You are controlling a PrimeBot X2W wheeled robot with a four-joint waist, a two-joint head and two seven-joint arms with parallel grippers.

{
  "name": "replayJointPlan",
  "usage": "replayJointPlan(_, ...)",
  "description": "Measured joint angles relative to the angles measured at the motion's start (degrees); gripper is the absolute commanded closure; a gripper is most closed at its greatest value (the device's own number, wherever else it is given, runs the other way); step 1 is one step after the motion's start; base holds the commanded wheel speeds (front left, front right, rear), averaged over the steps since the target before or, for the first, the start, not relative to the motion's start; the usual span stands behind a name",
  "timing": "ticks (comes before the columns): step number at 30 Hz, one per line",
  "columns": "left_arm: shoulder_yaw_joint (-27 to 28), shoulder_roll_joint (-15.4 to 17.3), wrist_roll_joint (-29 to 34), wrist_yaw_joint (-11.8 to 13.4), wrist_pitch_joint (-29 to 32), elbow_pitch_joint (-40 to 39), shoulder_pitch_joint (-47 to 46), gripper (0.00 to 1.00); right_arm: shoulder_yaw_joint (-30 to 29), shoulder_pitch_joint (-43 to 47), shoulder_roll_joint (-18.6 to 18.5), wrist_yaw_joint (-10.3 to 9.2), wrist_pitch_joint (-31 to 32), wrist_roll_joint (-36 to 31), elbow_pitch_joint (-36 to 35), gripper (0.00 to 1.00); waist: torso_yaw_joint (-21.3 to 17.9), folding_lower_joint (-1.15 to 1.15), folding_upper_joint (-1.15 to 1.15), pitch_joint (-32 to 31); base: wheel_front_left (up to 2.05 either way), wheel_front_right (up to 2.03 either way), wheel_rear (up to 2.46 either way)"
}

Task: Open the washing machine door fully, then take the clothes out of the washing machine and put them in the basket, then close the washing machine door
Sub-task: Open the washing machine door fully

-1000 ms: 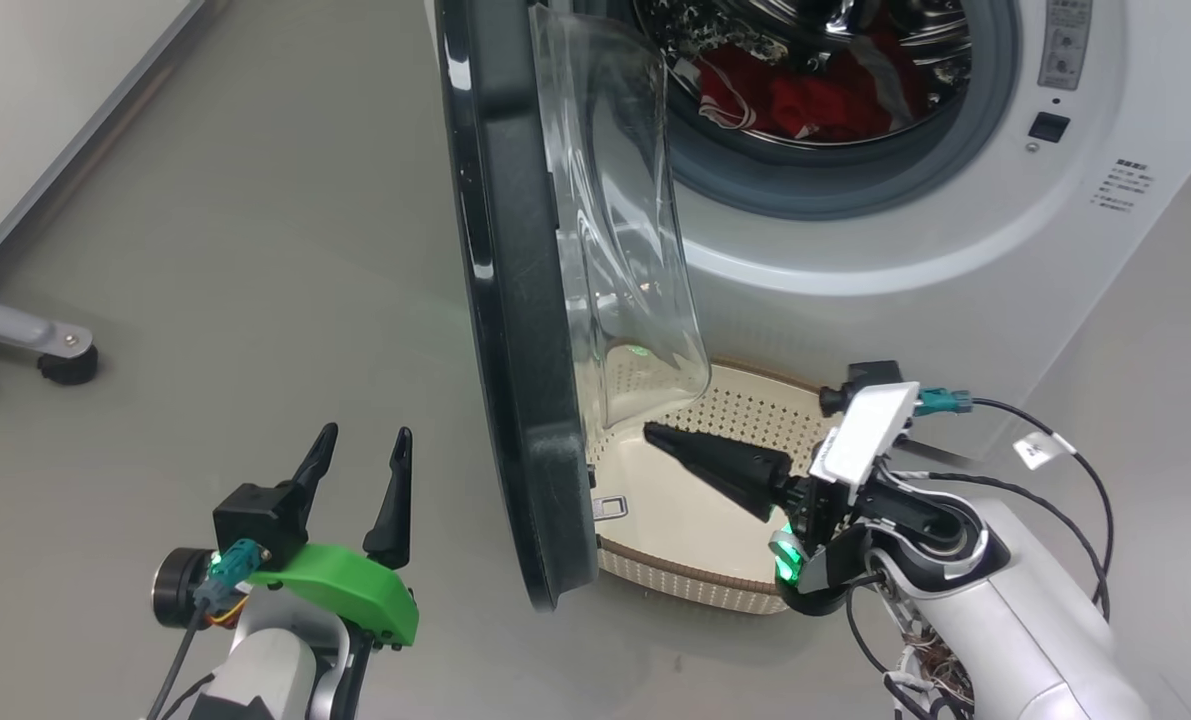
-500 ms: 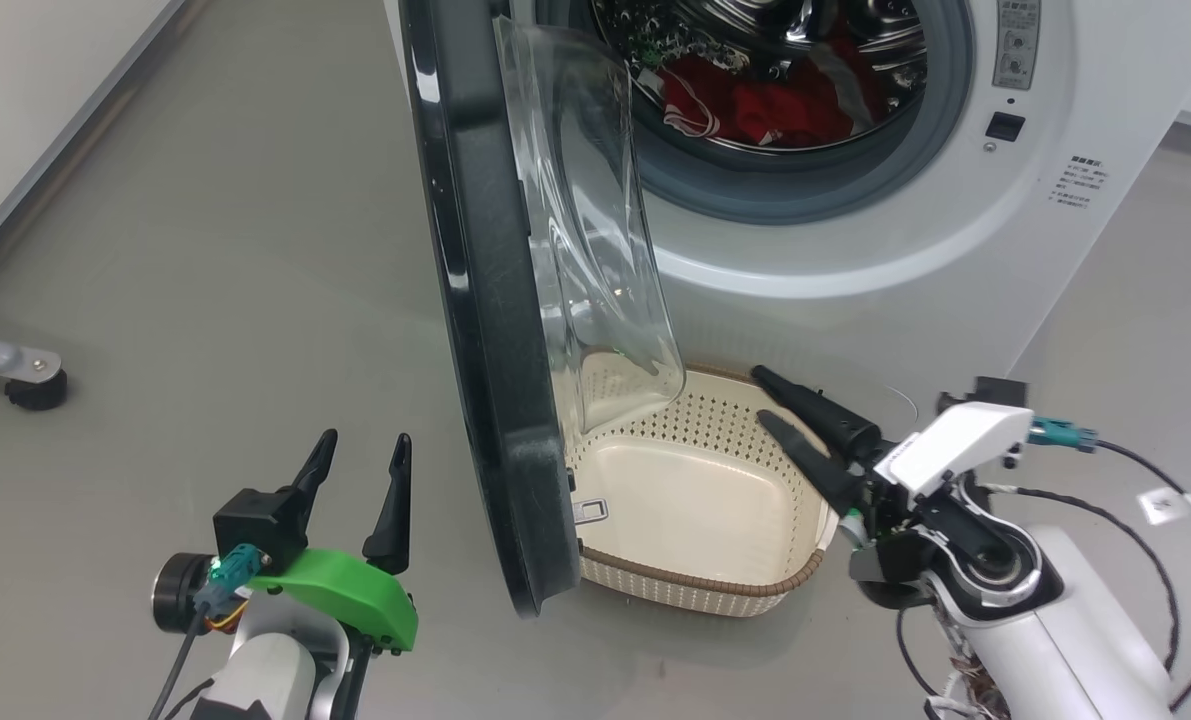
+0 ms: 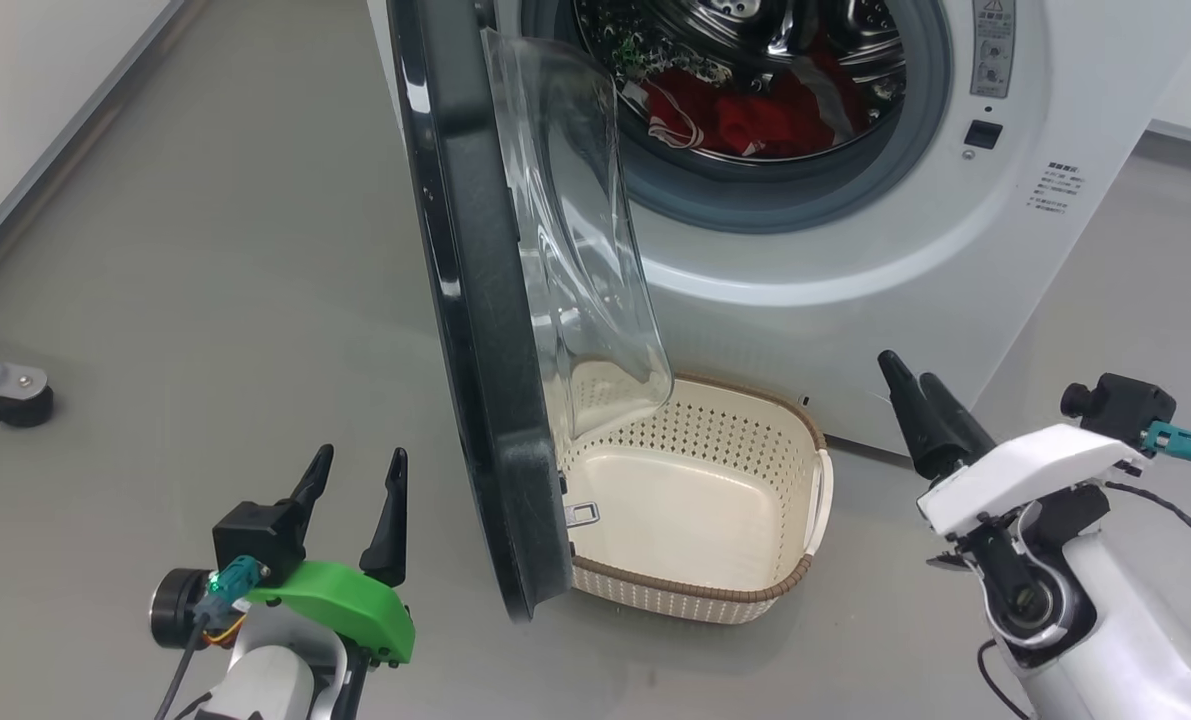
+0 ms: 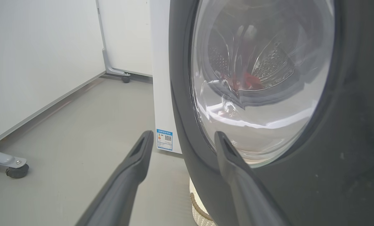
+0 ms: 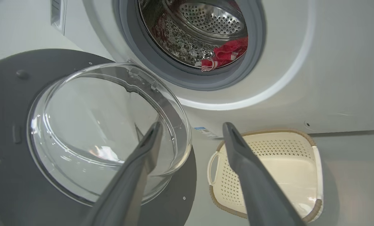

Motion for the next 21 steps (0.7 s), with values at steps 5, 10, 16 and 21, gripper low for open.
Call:
replayJointPlan(5, 0.08, 0.14, 0.0, 0.27, 0.0, 0.25, 0.05, 0.0, 3.83, 0.01, -2.94, 0.0, -7.44, -11.41, 0.53, 0.0, -0.34, 0.0, 0.0, -0.44, 0.0, 0.0, 0.0)
replayJointPlan(10, 0.21, 0.25, 0.0, 0.3, 0.0, 0.32, 0.19, 0.0, 4.91, 0.79, -4.01, -0.38, -15.89, -20.8, 3.23, 0.0, -0.71, 0.0, 0.0, -0.88, 0.0, 0.0, 0.0)
replayJointPlan(16, 0.35, 0.29, 0.0, 0.48, 0.0, 0.3, 0.21, 0.0, 5.24, 0.98, -4.36, -5.15, -17.89, -29.16, 5.15, 0.0, -1.09, 0.0, 0.0, -1.06, 0.0, 0.0, 0.0)
replayJointPlan(21, 0.49, 0.31, -0.05, 0.58, 0.0, 0.3, 0.25, 0.0, 5.73, 1.13, -4.32, -8.18, -17.15, -34.71, 5.97, 0.0, -1.33, 0.0, 0.0, -1.03, 0.0, 0.0, 0.0)
